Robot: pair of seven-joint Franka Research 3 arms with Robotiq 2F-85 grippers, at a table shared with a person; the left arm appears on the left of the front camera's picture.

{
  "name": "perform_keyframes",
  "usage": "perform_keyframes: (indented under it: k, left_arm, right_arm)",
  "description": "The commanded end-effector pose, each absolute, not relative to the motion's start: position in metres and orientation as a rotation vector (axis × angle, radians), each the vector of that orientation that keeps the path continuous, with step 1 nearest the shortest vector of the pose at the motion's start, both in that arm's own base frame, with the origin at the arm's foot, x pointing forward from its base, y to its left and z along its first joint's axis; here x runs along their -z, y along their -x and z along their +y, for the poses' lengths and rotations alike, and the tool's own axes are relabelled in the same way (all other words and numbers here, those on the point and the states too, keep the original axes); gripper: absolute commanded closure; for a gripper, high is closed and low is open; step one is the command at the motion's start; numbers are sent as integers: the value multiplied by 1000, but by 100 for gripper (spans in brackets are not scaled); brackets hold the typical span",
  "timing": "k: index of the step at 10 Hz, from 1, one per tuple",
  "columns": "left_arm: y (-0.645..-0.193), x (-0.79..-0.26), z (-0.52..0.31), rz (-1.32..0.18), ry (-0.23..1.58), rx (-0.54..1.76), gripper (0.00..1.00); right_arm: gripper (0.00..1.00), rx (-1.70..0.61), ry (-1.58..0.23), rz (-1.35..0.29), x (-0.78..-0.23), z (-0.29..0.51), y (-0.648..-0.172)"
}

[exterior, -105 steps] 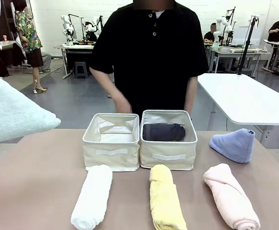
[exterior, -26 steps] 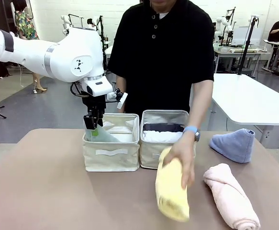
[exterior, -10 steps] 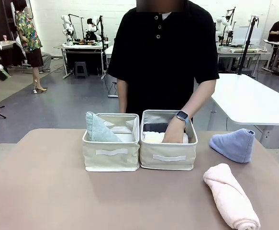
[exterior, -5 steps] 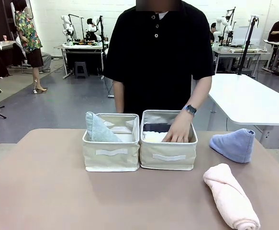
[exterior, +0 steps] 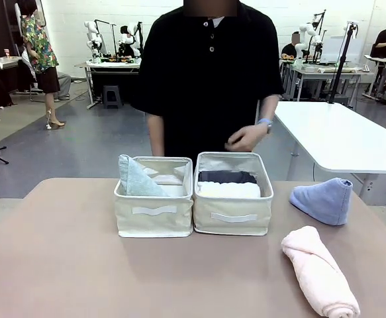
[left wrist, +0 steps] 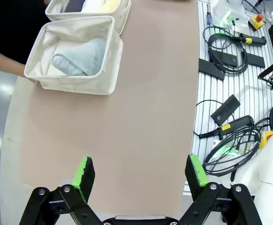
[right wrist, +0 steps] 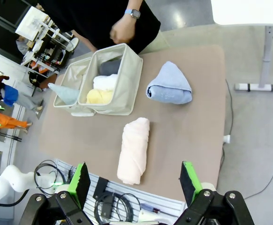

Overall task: Sort the towels based on their folding style.
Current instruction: Pick up another triangle-folded towel from the table and place it in the left Fabric basket.

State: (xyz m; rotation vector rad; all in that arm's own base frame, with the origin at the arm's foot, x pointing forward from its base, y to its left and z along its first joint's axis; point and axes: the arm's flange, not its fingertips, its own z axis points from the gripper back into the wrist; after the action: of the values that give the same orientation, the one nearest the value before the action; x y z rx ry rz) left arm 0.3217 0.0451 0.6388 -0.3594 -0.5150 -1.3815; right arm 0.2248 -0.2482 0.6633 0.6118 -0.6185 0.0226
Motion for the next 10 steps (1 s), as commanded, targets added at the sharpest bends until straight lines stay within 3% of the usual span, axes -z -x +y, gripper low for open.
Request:
perform_keyframes:
  k: [1,4,6,9,10]
  left_arm:
    - [-345,-647,73,-635,434,1287,0]
    - [-356,-656,137,-815,735,1299,0]
    - [-349,-656,180,-904,845,1322,0]
    - [-333,-641,227,-943,767,1286,0]
    - [-332,-635,234,-952,657,1218,0]
  right_arm:
    - [0,-38,-629,-633,-662,-247,-225]
    - [0,-38,-629,-633,-662,-247,-225]
    - [0,-38,-629,-633,-662,-247,-225]
    - [0,-38,-629,-633,-662,-247,-225]
    - [0,-38,-629,-633,-662,-247,-225]
